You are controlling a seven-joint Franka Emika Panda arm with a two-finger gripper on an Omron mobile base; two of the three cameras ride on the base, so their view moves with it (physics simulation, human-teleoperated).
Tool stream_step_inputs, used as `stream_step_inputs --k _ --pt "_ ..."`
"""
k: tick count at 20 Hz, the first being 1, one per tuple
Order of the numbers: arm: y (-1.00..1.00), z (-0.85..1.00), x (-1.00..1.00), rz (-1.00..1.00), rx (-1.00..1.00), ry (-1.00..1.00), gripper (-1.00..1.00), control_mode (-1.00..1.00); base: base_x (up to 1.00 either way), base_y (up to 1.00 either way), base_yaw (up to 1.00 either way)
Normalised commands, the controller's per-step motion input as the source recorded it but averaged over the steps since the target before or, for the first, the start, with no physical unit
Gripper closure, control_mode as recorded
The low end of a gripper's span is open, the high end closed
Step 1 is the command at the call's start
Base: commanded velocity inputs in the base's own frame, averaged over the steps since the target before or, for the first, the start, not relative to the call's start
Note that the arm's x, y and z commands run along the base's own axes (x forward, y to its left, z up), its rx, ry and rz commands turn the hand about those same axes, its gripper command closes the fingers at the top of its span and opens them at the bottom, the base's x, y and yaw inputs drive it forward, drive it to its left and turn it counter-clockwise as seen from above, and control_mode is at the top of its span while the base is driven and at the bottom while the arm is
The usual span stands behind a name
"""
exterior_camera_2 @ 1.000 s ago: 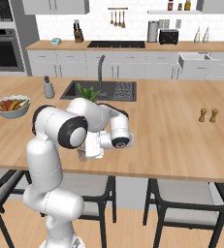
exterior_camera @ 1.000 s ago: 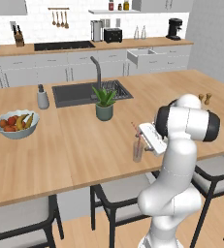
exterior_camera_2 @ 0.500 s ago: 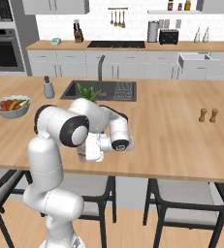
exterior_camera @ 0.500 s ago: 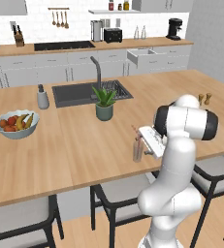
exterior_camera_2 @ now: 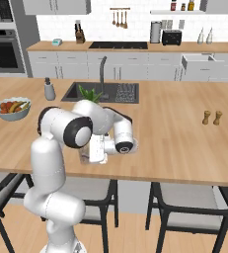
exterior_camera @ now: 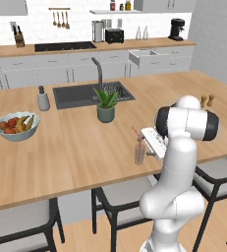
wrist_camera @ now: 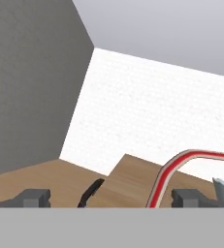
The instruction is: Take a straw from the drawer in front and place it inside the glass cup on the dining counter.
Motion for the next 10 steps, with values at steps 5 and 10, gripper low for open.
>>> stream_step_inputs --k 5,10 --pt "-0.15 0.0 0.25 0.0 0.01 0.04 -1.0 -1.0 0.0 0.0 0.0" --pt "-0.14 0.22 -0.24 0.0 0.0 -0.06 -1.0 -1.0 0.0 0.0 0.0"
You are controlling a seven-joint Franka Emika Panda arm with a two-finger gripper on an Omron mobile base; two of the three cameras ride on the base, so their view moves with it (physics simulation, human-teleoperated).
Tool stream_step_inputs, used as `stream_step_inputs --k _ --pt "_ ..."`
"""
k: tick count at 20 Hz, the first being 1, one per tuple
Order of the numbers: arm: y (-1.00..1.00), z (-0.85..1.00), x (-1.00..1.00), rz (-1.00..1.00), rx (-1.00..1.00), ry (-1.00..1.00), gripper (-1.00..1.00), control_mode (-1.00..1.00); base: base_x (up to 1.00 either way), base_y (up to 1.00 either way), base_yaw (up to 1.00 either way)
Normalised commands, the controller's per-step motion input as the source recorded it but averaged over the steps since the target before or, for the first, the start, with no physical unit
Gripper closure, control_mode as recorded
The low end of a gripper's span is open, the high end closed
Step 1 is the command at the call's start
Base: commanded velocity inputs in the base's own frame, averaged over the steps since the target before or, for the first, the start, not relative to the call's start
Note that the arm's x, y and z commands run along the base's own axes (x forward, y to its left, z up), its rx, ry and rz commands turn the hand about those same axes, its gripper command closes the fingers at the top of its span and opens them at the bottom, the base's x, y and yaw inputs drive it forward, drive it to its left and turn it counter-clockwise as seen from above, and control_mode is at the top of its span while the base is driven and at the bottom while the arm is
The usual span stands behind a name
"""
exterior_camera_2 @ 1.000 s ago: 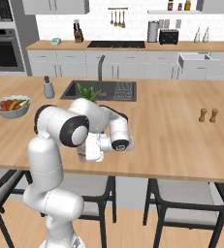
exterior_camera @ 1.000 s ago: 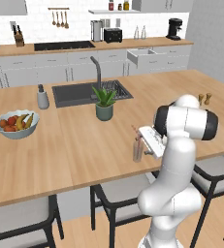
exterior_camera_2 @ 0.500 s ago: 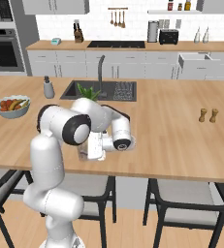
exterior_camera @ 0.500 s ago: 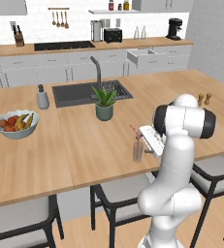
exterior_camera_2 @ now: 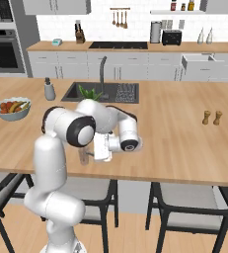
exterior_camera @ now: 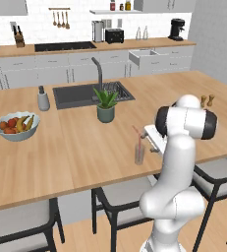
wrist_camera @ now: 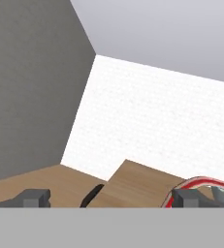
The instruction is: Take a straw from the drawer in front and place it inside the glass cup on the dining counter.
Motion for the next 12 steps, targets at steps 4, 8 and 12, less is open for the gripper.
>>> stream_step_inputs --k 4,8,12 --pt "0.0 0.42 -0.35 -0.02 0.0 -0.07 -1.0 -1.0 0.0 0.0 0.0" --pt "0.0 0.52 -0.34 -0.04 0.0 -0.08 -1.0 -1.0 0.0 0.0 0.0" --pt "0.01 0.58 -0.46 -0.04 0.0 -0.07 -1.0 -1.0 0.0 0.0 0.0"
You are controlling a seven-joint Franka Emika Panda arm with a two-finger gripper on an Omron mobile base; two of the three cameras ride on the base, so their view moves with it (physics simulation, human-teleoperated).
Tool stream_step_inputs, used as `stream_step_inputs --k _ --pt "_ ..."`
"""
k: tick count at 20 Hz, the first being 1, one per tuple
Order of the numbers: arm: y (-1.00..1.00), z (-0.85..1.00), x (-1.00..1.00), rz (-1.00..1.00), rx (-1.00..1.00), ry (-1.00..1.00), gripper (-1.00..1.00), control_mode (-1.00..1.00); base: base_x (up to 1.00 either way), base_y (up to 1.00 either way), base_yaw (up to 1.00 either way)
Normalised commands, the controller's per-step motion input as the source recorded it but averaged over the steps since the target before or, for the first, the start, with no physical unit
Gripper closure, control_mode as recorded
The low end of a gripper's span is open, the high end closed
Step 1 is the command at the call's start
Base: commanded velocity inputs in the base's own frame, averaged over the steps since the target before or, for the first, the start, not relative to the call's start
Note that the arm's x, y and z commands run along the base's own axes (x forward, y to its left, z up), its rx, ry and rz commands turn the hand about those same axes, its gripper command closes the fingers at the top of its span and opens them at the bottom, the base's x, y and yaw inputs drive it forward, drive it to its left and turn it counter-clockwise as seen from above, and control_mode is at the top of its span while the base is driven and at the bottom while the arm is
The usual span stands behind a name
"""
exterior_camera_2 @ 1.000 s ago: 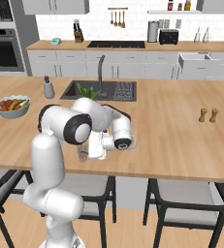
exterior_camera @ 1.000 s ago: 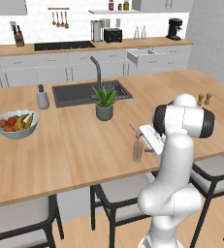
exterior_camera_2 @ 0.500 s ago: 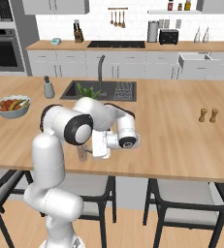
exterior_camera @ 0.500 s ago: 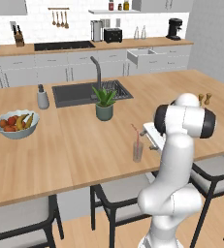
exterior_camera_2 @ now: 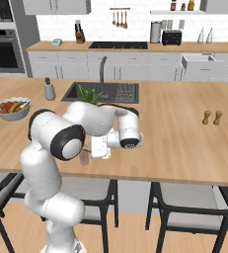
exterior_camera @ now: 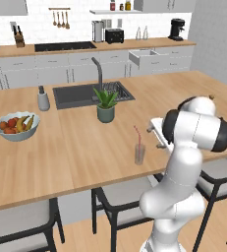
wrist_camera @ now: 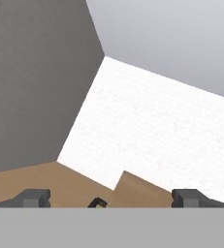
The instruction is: Take a straw from the drawer in front and place it inside the glass cup on the dining counter.
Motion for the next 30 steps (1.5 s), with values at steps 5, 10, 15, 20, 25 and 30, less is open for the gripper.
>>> stream_step_inputs --k 5,10,15,20,25,30 --pt "0.15 0.65 -0.41 -0.06 0.0 -0.03 -1.0 -1.0 0.0 0.0 0.0" --pt "0.45 0.43 -0.18 -0.06 0.0 0.0 -1.0 -1.0 0.0 0.0 0.0" --pt "0.63 0.1 -0.01 -0.04 -0.02 0.07 -1.0 -1.0 0.0 0.0 0.0" --pt "0.58 0.19 0.0 -0.02 -0.03 0.08 -1.0 -1.0 0.0 0.0 0.0" --pt "0.51 0.23 0.0 -0.02 -0.05 0.07 -1.0 -1.0 0.0 0.0 0.0" --pt "0.49 0.16 0.0 -0.02 -0.07 0.07 -1.0 -1.0 0.0 0.0 0.0"
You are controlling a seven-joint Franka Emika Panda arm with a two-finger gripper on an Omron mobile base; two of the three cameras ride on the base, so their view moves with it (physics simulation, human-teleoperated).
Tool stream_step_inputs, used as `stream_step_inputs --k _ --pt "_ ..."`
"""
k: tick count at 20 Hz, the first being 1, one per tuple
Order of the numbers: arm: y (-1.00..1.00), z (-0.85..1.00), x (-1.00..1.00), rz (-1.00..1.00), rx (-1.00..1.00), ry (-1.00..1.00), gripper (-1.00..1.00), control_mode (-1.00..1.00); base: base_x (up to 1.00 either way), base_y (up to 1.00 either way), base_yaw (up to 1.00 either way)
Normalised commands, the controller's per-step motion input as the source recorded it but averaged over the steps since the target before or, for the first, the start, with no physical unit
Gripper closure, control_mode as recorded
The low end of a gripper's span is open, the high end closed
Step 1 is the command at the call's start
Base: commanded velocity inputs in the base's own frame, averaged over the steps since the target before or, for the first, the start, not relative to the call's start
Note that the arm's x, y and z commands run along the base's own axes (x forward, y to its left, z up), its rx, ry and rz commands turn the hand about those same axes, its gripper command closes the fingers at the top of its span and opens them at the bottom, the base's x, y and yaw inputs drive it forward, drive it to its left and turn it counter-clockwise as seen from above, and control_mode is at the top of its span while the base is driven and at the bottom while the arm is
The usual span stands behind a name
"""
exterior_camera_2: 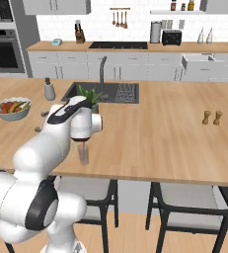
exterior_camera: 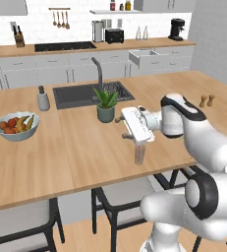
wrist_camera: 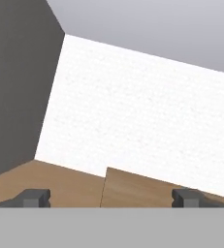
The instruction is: Take a straw from the drawer in front and place it inside the glass cup on the dining counter.
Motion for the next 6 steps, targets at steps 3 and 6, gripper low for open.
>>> stream_step_inputs --k 3,6 --pt "0.45 0.01 0.02 -0.02 -0.09 0.08 -1.0 -1.0 0.0 0.0 0.0" --pt "0.23 0.0 0.03 0.0 -0.06 0.02 -1.0 -1.0 0.0 0.0 0.0"
